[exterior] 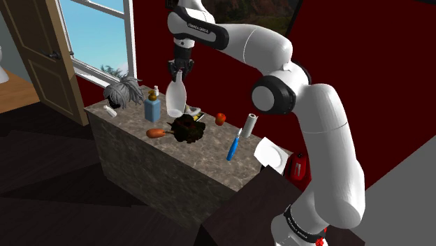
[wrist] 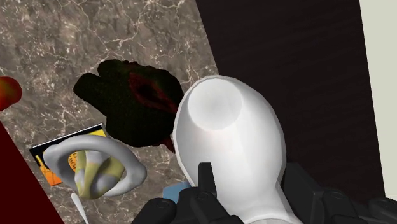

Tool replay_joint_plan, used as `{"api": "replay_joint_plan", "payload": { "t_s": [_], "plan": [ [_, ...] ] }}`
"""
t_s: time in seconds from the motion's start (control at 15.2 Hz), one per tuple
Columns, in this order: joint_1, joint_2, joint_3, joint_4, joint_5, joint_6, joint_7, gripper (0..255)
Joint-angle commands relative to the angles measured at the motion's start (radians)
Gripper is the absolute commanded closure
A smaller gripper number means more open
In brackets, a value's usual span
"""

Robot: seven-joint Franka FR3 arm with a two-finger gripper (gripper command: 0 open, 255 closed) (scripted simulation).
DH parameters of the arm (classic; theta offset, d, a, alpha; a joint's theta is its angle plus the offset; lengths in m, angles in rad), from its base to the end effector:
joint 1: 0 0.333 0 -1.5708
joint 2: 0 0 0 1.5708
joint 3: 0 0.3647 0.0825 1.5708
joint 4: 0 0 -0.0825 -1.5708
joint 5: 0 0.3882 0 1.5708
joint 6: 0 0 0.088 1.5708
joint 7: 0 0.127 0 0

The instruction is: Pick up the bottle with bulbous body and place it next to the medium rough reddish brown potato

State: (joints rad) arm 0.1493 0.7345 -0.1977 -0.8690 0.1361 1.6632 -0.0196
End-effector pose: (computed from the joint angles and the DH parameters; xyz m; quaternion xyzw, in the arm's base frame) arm 0.7901 0.0400 0.5018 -0.9994 -0.0090 -0.0348 0.0017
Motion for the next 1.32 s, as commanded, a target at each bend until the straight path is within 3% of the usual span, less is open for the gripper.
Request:
{"api": "replay_joint_plan", "payload": {
  "t_s": [0.0,1.25],
  "plan": [
    [0.006,-0.013,-0.001,-0.049,-0.001,0.037,-0.002,255],
    [0.027,-0.022,0.002,-0.322,0.004,0.299,-0.015,255]
  ]
}}
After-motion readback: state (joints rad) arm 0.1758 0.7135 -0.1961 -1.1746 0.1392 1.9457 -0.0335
